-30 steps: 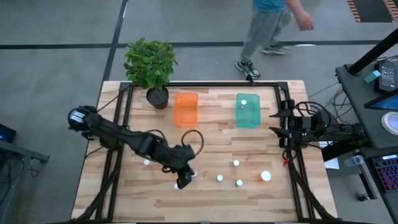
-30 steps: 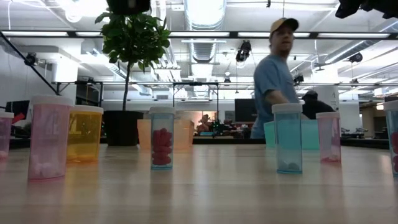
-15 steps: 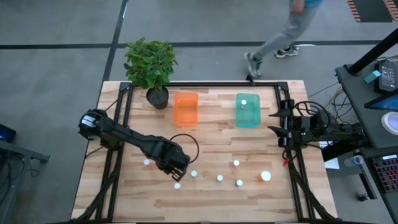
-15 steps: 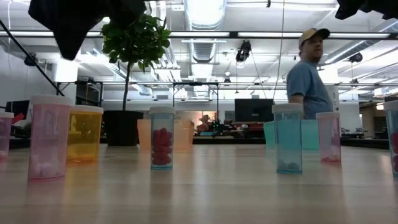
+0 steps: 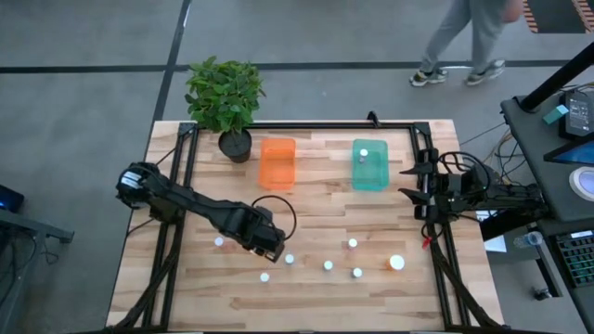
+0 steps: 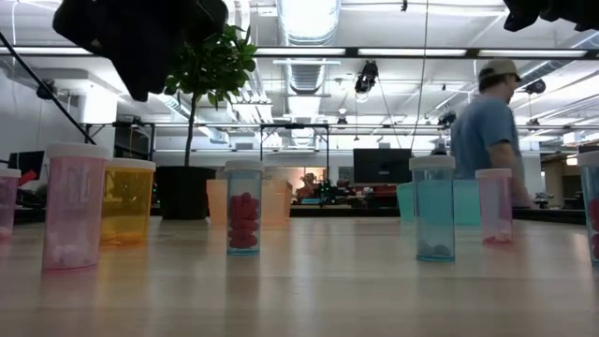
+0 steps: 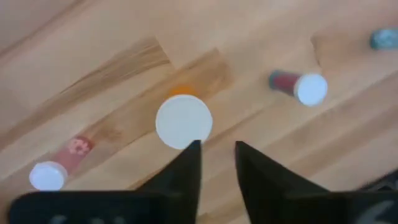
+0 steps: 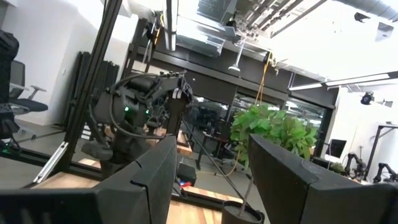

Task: Pick and place medicine bottles into bin by pill shape (circle, oval)
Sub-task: Put the left orange capsule bottle into the orange bin

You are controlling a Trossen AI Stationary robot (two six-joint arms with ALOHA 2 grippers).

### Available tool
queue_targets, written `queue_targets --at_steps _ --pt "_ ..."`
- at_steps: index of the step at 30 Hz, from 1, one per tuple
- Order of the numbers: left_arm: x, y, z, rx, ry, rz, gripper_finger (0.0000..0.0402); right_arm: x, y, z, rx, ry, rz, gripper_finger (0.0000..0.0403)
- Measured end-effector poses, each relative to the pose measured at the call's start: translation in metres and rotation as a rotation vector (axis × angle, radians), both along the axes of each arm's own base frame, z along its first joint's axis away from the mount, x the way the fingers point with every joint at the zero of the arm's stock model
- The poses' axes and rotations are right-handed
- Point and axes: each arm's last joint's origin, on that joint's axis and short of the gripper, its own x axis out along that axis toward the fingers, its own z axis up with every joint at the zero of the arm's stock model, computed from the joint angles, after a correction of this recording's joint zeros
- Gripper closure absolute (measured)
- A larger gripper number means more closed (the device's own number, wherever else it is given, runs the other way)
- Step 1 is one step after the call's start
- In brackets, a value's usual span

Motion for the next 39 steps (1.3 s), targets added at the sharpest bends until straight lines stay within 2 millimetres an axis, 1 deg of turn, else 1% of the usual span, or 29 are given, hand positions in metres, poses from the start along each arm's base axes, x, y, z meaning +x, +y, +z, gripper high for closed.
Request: queue_targets --at_steps 3,8,10,12,14,20,28,32,39 --pt "-0.002 0.001 -0.006 0.007 0.019 0.076 0.0253 0.0 0.0 0.0 0.0 0.001 0.001 0.0216" --pt "-0.005 0.003 -0.016 0.04 0.042 0.113 0.017 0.0 0.0 0.0 -0.001 0.004 0.0 0.0216" --pt "-0.006 0.004 -0.017 0.069 0.036 0.125 0.0145 0.0 0.0 0.0 0.001 0.005 0.001 0.0216" --pt "-0.005 0.005 -0.017 0.087 0.027 0.129 0.0129 0.0 0.0 0.0 0.001 0.004 0.001 0.0216" --pt "-0.005 0.006 -0.017 0.093 0.024 0.132 0.0123 0.0 0.0 0.0 0.001 0.004 0.001 0.0216" --pt "-0.004 0.005 -0.018 0.091 0.011 0.133 0.0121 0.0 0.0 -0.001 0.002 0.006 0.001 0.0216" --pt "-0.001 0.004 -0.029 0.066 -0.03 0.136 0.0121 0.001 0.0 -0.001 0.001 0.016 0.001 0.0216" --pt "-0.003 0.004 -0.036 0.055 -0.006 0.143 0.0121 0.001 0.0 -0.002 0.0 0.017 0.001 0.0216" --pt "-0.004 0.003 -0.037 0.047 0.001 0.138 0.0121 0.001 0.0 -0.002 -0.001 0.017 0.0 0.0216"
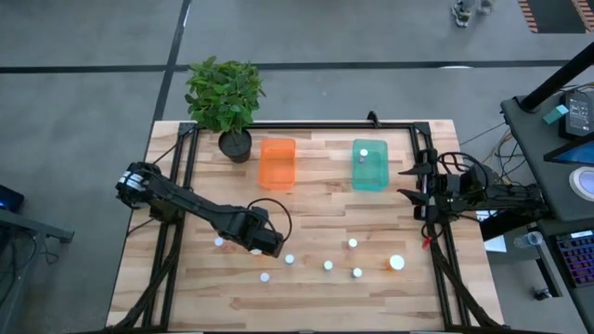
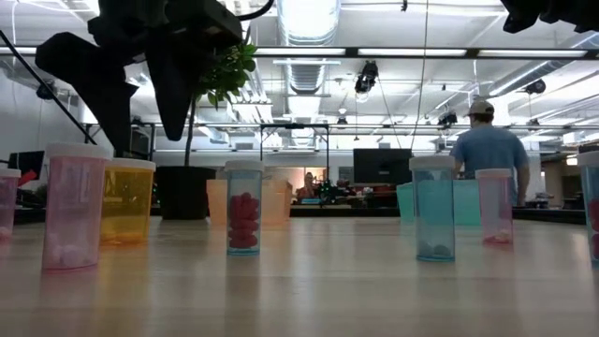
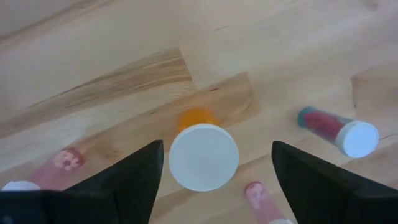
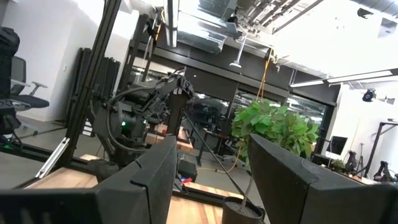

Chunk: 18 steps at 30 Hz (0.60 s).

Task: Pick and place medicine bottles into bin by pill shape (circle, oval)
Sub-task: Put the left orange capsule bottle into the orange bin

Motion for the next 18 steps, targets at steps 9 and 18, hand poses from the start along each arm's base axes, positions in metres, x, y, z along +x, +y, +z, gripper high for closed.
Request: queue_targets --at_steps 9,18 --pt "-0.004 -0.003 -0.01 -0.027 0.019 -0.006 0.0121 0.0 0.0 0.0 0.0 0.004 -0.001 0.0216" --pt "-0.004 -0.003 -0.018 -0.04 0.009 -0.008 0.012 0.0 -0.001 -0.001 0.001 0.01 -0.024 0.0216"
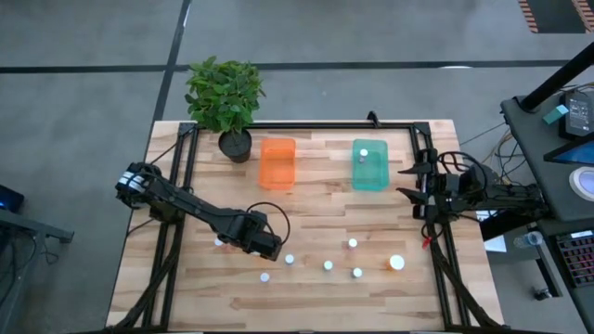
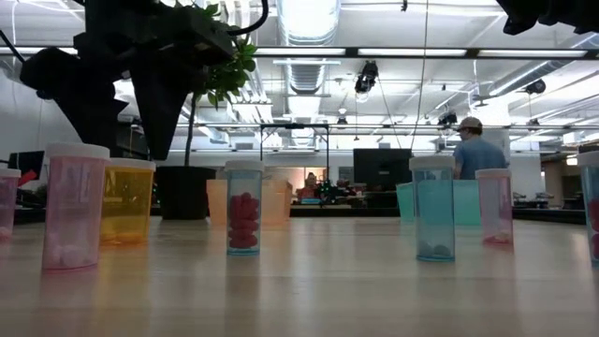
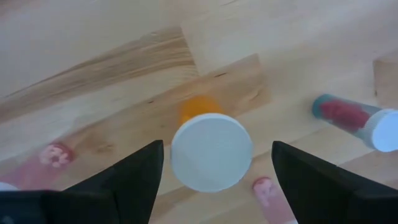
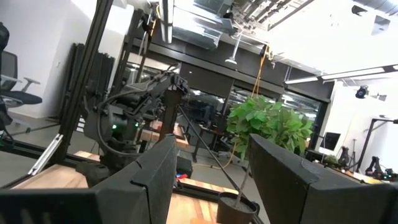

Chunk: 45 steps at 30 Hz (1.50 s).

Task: Pick and place medicine bottles into bin by pill shape (circle, oval)
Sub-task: Put the left orange capsule bottle into the orange bin

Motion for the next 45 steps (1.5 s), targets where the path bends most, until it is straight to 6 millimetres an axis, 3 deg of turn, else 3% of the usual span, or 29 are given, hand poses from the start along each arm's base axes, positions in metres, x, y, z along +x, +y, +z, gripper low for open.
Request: queue_targets --at_steps 23,45 --pt "-0.003 0.001 -0.013 -0.002 -0.006 0.003 0.0122 0.0 0.0 0.0 0.0 0.002 -0.001 0.0216" --pt "-0.002 0.001 -0.013 0.007 -0.01 -0.007 0.0205 0.0 0.0 0.0 0.0 0.003 -0.001 0.0216"
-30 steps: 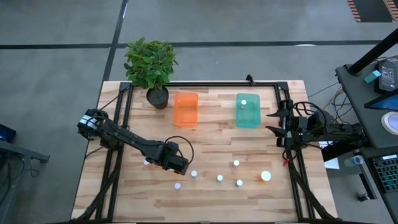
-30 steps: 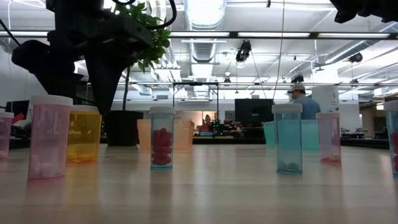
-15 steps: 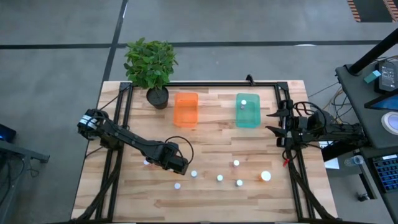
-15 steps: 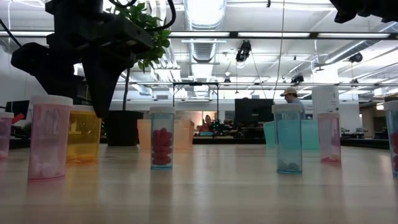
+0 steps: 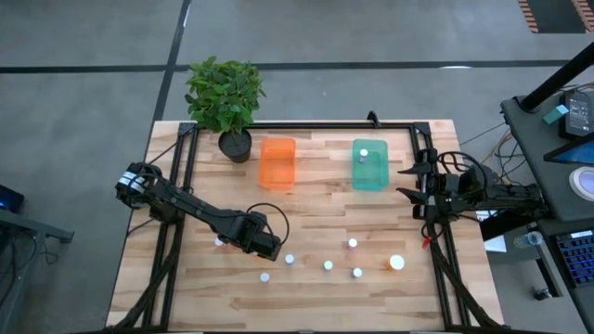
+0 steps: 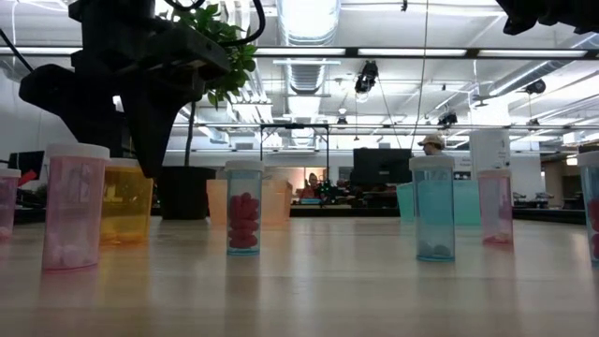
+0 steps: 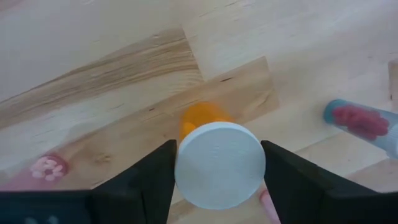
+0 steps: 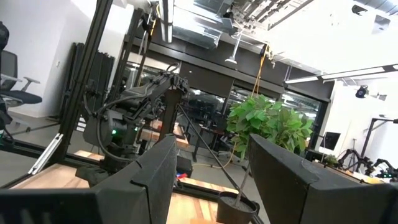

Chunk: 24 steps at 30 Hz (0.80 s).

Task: Pick and place medicine bottles into bin by pill shape (circle, oval)
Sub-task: Put the left orange capsule bottle into the orange bin

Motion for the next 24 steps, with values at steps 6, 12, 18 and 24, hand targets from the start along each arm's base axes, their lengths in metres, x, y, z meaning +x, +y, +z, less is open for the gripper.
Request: queue_targets --at_steps 6,12,18,24 --pt "0.001 0.0 0.001 0.002 -0.005 -0.012 0.021 0.0 0.0 0.0 -0.006 0.0 -0.003 0.0216" --pt "0.003 -0.001 0.008 0.004 -0.029 -0.051 0.0211 0.0 0.0 0.0 -0.007 0.0 -0.003 0.0216" --pt "-0.001 0.002 0.028 0.03 -0.11 -0.095 0.0212 0.0 0.0 0.0 -0.009 0.0 -0.004 0.0216" --pt "-0.005 0.009 0.065 0.188 -0.315 -0.139 0.0213 0.0 0.0 0.0 -0.011 0.0 -0.01 0.0216"
